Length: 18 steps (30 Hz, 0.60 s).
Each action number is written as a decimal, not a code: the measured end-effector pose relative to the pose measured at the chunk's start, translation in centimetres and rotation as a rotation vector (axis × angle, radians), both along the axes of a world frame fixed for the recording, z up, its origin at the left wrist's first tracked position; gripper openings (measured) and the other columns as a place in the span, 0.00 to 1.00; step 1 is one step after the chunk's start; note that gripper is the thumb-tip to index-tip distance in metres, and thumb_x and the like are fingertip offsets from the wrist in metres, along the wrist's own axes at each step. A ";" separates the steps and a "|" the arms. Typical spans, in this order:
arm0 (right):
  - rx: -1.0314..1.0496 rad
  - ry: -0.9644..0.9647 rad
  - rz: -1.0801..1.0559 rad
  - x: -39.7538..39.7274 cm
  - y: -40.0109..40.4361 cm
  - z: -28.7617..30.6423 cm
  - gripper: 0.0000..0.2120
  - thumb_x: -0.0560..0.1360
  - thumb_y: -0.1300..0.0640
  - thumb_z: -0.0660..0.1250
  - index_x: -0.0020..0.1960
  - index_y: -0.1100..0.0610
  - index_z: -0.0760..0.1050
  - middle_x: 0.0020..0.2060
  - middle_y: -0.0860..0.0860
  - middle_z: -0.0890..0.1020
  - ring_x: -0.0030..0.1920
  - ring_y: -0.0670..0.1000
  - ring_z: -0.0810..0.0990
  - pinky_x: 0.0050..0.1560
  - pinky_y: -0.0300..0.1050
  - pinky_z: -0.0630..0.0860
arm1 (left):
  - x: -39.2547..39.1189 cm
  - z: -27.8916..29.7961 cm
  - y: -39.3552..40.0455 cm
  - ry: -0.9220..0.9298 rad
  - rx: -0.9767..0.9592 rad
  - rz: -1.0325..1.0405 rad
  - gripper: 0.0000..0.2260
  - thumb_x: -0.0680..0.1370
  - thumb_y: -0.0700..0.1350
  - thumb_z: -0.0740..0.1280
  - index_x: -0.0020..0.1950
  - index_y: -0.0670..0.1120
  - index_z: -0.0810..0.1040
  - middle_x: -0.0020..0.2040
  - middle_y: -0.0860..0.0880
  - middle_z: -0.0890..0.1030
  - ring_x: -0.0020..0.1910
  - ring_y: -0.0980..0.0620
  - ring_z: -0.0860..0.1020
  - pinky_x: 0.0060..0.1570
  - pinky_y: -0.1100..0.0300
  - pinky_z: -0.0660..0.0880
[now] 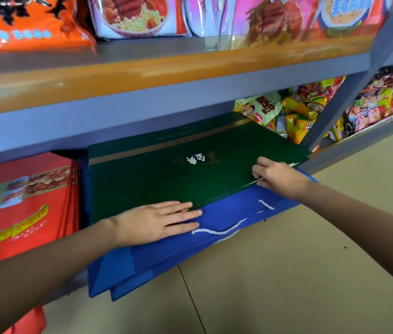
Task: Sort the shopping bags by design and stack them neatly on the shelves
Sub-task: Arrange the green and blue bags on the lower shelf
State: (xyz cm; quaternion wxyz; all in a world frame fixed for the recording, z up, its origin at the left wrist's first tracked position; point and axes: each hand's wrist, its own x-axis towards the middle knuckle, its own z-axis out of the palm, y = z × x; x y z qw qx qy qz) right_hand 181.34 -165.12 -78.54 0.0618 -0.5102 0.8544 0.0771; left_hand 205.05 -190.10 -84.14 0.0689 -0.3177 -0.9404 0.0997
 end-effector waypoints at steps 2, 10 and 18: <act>0.001 -0.004 -0.001 -0.1 0.2 0.1 0.08 0.78 0.56 0.63 0.55 0.58 0.70 0.53 0.54 0.68 0.46 0.59 0.77 0.46 0.51 0.73 | 0.0 0.6 0.4 -0.050 0.228 0.196 0.38 0.67 0.37 0.75 0.72 0.49 0.61 0.76 0.47 0.56 0.69 0.46 0.64 0.52 0.54 0.79; -0.059 -0.033 -0.077 -0.7 0.3 0.4 0.13 0.76 0.52 0.66 0.58 0.55 0.71 0.54 0.52 0.69 0.48 0.54 0.77 0.45 0.48 0.73 | -0.3 2.7 1.3 -0.291 0.614 0.790 0.37 0.72 0.53 0.71 0.75 0.50 0.54 0.72 0.51 0.58 0.70 0.51 0.60 0.71 0.56 0.57; -0.650 0.084 0.094 1.7 -0.6 2.2 0.08 0.75 0.55 0.66 0.45 0.61 0.76 0.41 0.55 0.76 0.33 0.52 0.76 0.31 0.48 0.77 | -0.1 5.5 0.6 -0.227 0.591 0.695 0.28 0.76 0.63 0.49 0.68 0.48 0.68 0.67 0.50 0.72 0.66 0.49 0.70 0.65 0.56 0.65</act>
